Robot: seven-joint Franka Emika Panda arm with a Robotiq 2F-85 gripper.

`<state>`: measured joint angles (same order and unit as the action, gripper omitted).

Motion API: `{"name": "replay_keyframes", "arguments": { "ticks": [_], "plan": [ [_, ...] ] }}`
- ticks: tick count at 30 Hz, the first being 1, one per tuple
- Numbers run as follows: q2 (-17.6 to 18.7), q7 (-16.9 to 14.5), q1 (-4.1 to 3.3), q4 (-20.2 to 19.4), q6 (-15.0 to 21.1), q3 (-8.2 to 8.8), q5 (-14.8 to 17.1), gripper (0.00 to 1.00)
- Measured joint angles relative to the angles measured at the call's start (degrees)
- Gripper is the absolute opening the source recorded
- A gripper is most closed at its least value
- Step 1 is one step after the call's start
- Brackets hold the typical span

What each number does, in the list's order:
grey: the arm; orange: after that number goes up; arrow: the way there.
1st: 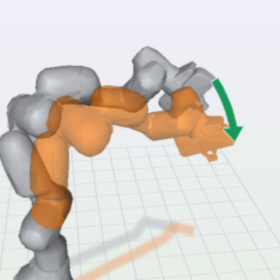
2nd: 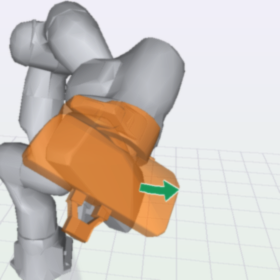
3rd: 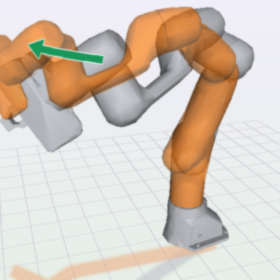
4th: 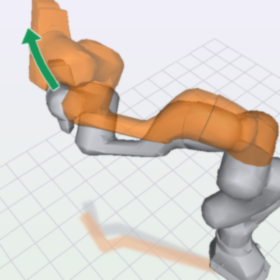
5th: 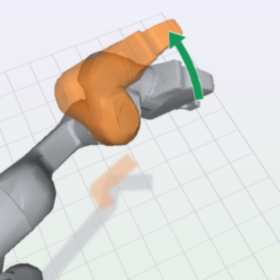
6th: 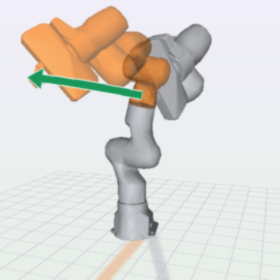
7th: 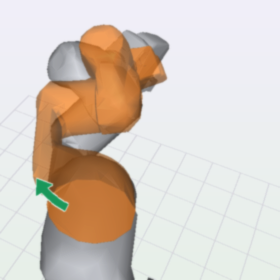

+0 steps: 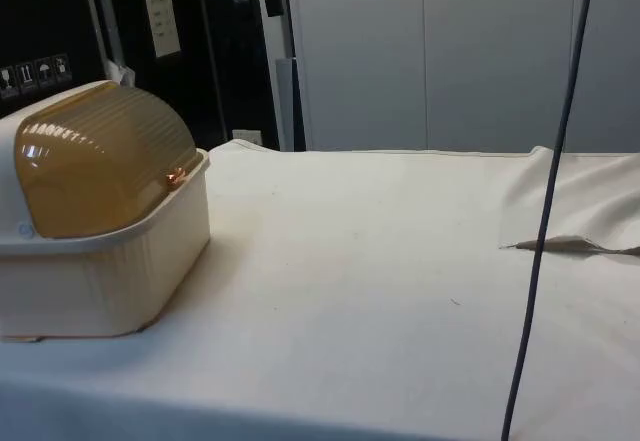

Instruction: Open the lid, then close it.

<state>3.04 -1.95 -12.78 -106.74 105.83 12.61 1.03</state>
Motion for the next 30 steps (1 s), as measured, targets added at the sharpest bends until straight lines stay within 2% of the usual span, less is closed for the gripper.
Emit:
{"name": "replay_keyframes", "arguments": {
  "ticks": [7, 12, 20, 28, 30],
  "plan": [
    [0.4, 1.26, -0.29, -0.29, 0.86, -1.32, 0.0, 1.0],
    [-0.17, 1.83, -0.34, -1.95, 2.52, -2.06, 0.0, 1.0],
    [-3.5, 2.52, -0.4, -8.37, 8.88, -3.27, 0.0, 1.0],
    [-4.07, 2.75, -0.4, -10.77, 12.26, -4.3, 0.0, 1.0],
    [-4.07, 2.92, -0.4, -11.75, 13.92, -4.98, 0.0, 1.0]
  ]
}}
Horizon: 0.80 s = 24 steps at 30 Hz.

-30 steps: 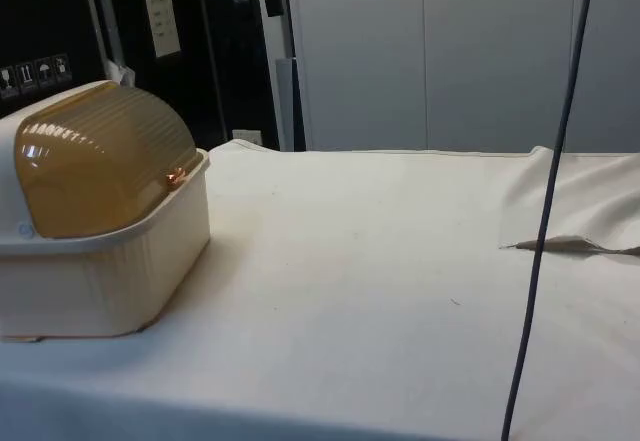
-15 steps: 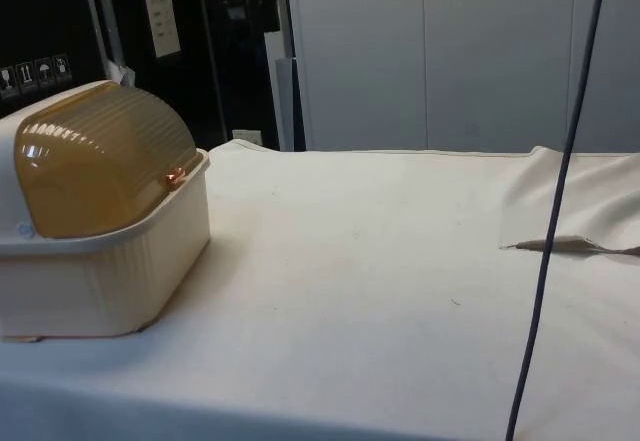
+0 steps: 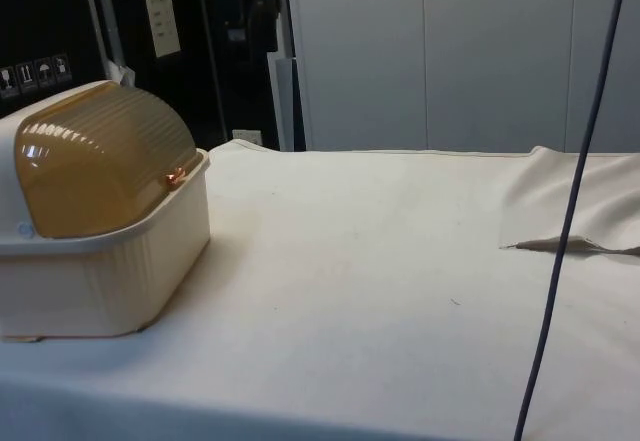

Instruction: Open the lid, then close it.

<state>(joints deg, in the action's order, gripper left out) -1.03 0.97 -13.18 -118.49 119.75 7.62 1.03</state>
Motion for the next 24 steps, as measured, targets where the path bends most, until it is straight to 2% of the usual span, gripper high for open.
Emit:
{"name": "replay_keyframes", "arguments": {
  "ticks": [5, 11, 14, 18, 24],
  "plan": [
    [0.23, 0.34, -0.06, -1.38, 2.52, -1.2, -0.17, 1.0],
    [1.72, 1.38, -0.17, -2.81, 6.65, -3.5, -0.97, 1.0],
    [1.89, 1.55, -0.23, -2.92, 7.1, -3.72, -1.09, 1.0],
    [2.86, 2.12, -0.29, -3.61, 9.51, -4.64, -1.6, 1.0],
    [4.07, 2.58, -0.34, -4.58, 12.78, -4.98, -2.46, 1.0]
  ]
}}
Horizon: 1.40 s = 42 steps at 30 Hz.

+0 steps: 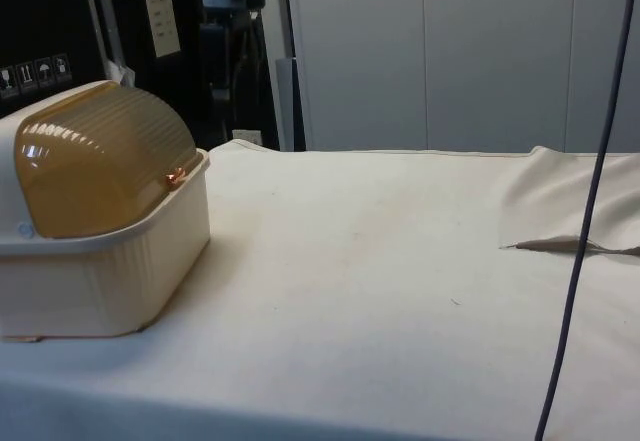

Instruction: Open the lid, then close it.

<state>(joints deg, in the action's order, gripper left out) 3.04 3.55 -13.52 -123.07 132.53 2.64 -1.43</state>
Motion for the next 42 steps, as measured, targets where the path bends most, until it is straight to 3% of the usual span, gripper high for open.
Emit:
{"name": "replay_keyframes", "arguments": {
  "ticks": [16, 26, 42],
  "plan": [
    [2.75, 0.63, -0.06, -2.58, 8.25, -0.29, -1.49, 1.0],
    [4.35, 0.63, 0.06, -3.95, 13.87, 0.4, -2.52, 1.0],
    [9.4, -0.74, 0.23, -3.09, 22.29, 3.09, -3.38, 1.0]
  ]
}}
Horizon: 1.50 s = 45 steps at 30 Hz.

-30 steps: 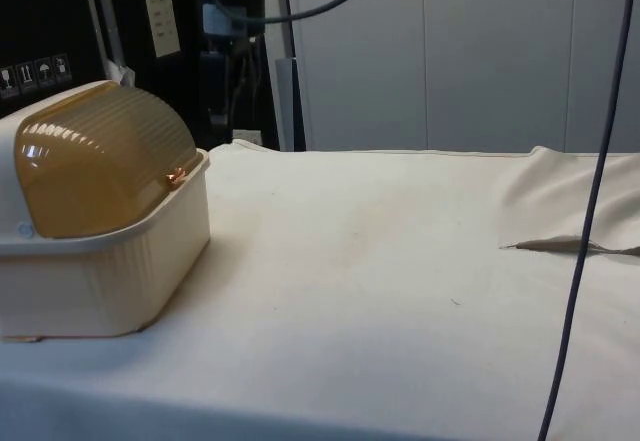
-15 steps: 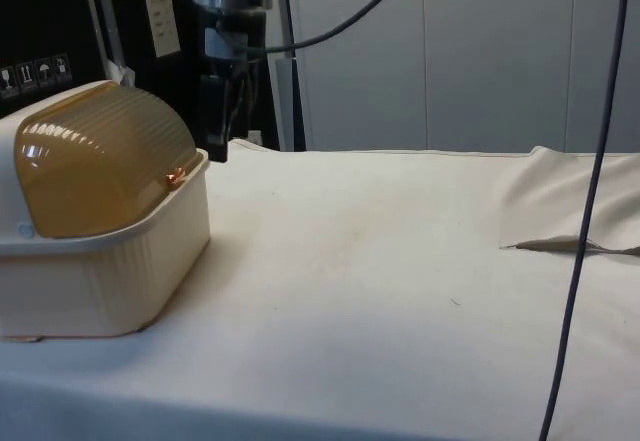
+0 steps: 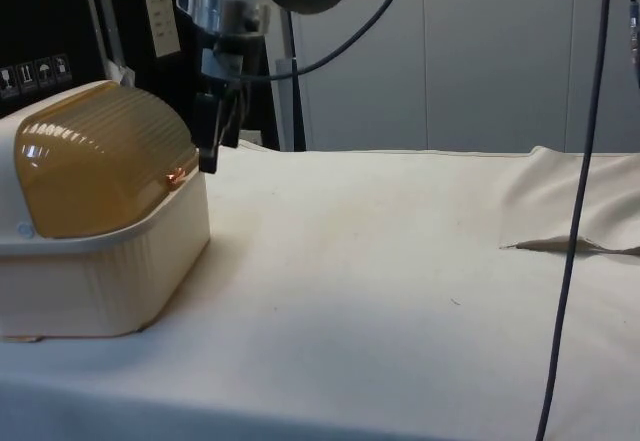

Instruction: Open the lid, then close it.

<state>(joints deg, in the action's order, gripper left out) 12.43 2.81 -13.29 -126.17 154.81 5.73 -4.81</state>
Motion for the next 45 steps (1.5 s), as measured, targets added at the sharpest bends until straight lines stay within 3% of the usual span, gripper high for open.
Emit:
{"name": "replay_keyframes", "arguments": {
  "ticks": [6, 15, 33, 39, 43, 44, 45],
  "plan": [
    [2.58, -0.69, 0.23, 2.18, 1.66, 1.03, 0.0, 1.0],
    [3.5, -1.03, 0.52, 3.09, 2.75, 1.38, 0.4, 1.0],
    [5.33, -3.32, 0.52, 2.98, 5.96, 1.09, 5.39, 0.99],
    [5.33, -3.32, 0.52, 2.98, 5.96, 1.09, 5.39, 0.64],
    [5.33, -3.32, 0.52, 2.98, 5.96, 1.09, 5.39, 0.5],
    [5.33, -3.32, 0.52, 2.98, 5.96, 1.09, 5.39, 0.38],
    [5.33, -3.32, 0.52, 2.98, 5.96, 1.09, 5.39, 0.34]
  ]
}}
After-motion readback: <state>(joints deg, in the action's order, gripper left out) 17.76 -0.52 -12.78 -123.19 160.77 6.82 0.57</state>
